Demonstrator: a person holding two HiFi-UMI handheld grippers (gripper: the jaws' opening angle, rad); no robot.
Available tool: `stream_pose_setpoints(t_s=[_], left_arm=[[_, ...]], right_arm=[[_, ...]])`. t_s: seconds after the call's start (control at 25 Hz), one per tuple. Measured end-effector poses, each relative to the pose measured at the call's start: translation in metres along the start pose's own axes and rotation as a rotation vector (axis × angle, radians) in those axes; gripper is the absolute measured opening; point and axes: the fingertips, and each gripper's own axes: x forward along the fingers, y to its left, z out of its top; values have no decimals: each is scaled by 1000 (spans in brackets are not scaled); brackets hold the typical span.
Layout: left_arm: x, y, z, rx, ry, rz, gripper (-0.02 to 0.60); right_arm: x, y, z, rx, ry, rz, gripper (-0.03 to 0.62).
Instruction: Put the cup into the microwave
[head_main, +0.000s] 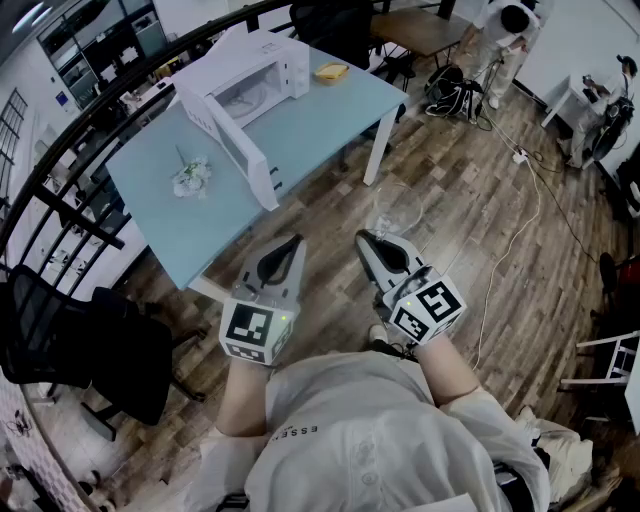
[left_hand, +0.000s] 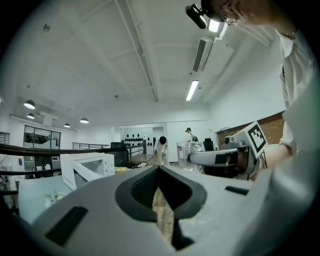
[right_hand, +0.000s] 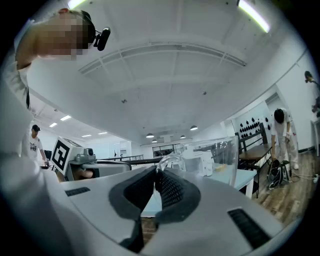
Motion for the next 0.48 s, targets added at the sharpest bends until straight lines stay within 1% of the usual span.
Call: stream_pose_setpoints(t_s=[0.48], left_arm=[[11,13,-2,-18,-9,-9,3]], right_arm=[[9,-9,-2,42,3,-9,21]])
